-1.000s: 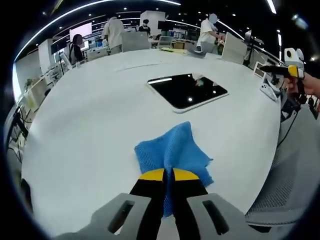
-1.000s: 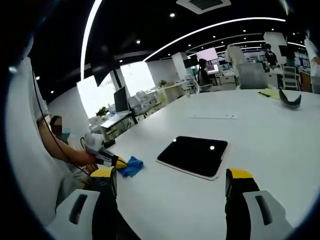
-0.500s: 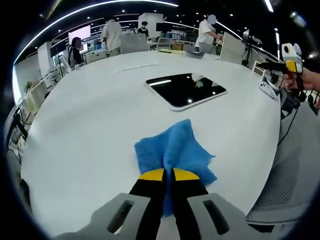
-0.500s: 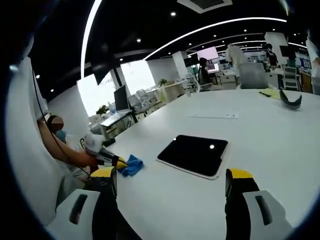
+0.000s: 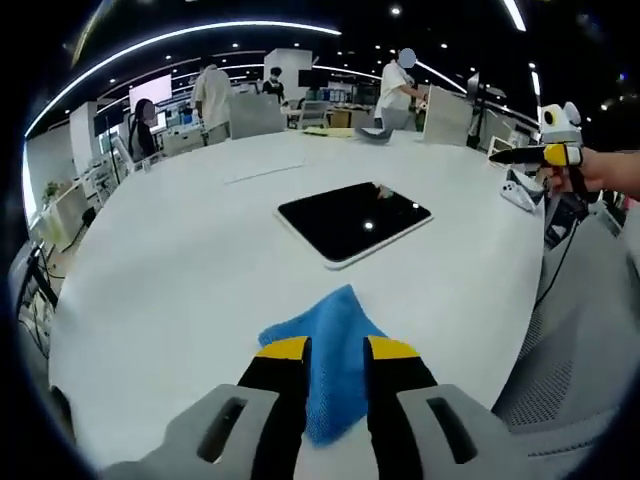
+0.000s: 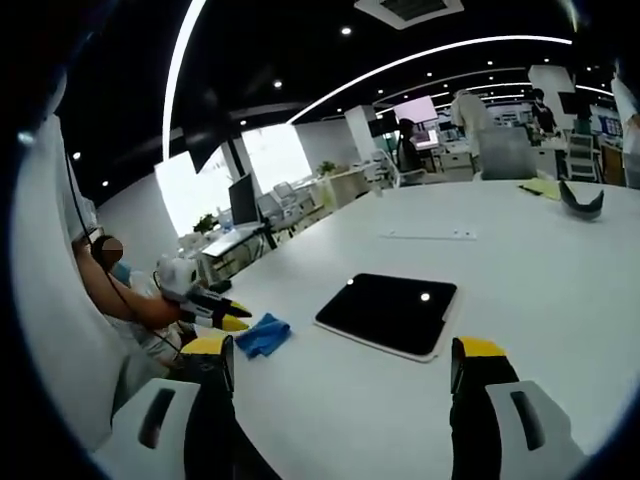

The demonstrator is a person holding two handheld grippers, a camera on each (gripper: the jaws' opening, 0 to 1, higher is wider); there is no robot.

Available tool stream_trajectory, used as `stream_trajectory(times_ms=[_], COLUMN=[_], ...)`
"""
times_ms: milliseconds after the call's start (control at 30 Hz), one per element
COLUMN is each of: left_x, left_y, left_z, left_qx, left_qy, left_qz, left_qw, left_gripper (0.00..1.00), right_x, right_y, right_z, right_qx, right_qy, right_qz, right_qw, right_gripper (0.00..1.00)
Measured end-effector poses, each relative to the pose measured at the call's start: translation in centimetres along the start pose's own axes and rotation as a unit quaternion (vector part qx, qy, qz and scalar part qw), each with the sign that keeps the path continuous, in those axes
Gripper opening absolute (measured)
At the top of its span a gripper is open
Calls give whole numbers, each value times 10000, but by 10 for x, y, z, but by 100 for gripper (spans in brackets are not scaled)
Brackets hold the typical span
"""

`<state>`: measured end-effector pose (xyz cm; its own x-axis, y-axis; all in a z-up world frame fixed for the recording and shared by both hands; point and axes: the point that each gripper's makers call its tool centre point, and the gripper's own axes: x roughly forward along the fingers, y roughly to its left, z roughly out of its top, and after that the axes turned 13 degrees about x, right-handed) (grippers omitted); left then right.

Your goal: Wipe the mirror surface with the cleaning cloth until all visible marks leave the cleaned area.

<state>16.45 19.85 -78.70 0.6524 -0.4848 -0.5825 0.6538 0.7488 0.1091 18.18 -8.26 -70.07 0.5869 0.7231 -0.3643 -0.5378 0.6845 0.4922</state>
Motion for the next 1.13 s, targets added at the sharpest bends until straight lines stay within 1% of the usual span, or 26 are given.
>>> stream_trajectory(times_ms=[67,167,200,267,300,367,400,433,467,500,533,567,600,633,767,867,933,1067,1133], left_x=[-7,-19,-22,-31,-33,-39,-41,-43,-44,-44,-43,-44,-45,-44,-43,-43,-42,-43,-44], left_y=[1,0,-1,-4,-5,-8,-11,-12,-15,-16,-19,-23,-29,-34,-50,-60,-66,-71,-74], left_z=[12,40,48,61,66,80,89,93,101,104,106,107,112,115,116,118,118,118,119], left_qx=[20,-108,-135,-97,-77,-127,-155,-169,-204,-189,-213,-257,-272,-204,12,122,218,201,268], left_qy=[-154,-648,-806,-973,-1022,-1247,-1355,-1410,-1569,-1630,-1592,-1587,-1672,-1671,-1609,-1577,-1512,-1480,-1461], left_qz=[23,21,-22,-26,-21,-31,-50,-50,-53,-16,-45,-150,-216,-229,-382,-461,-487,-533,-536], left_qw=[9999,9978,9966,9952,9947,9921,9906,9899,9874,9864,9870,9869,9853,9855,9862,9863,9871,9874,9875], left_gripper=[23,32,36,43,48,58,66,73,81,93,99,98,99,99,97,97,96,95,95], right_x=[0,0,0,-1,-1,-2,-2,-2,-3,-3,-4,-5,-6,-7,-10,-14,-16,-21,-23], right_y=[1,3,3,4,4,6,8,10,10,12,12,12,12,13,17,20,22,25,26], right_z=[0,1,1,1,2,3,4,4,5,5,4,4,4,3,0,-1,-2,-3,-3], right_qx=[-13,-39,-44,-65,-81,-109,-126,-154,-181,-196,-168,-188,-196,-186,-273,-297,-319,-355,-366], right_qy=[-4,-14,-18,-21,-29,-48,-41,-48,-68,-46,-35,-50,-54,-31,-5,-5,0,-16,-19], right_qz=[12,45,55,72,79,99,136,157,140,190,188,211,214,232,297,314,333,356,370], right_qw=[10000,10000,10000,10000,9999,9999,9998,9997,9997,9996,9997,9996,9996,9996,9992,9991,9989,9987,9986], right_gripper=[89,89,90,91,92,94,96,98,100,100,100,100,100,100,100,100,100,100,100])
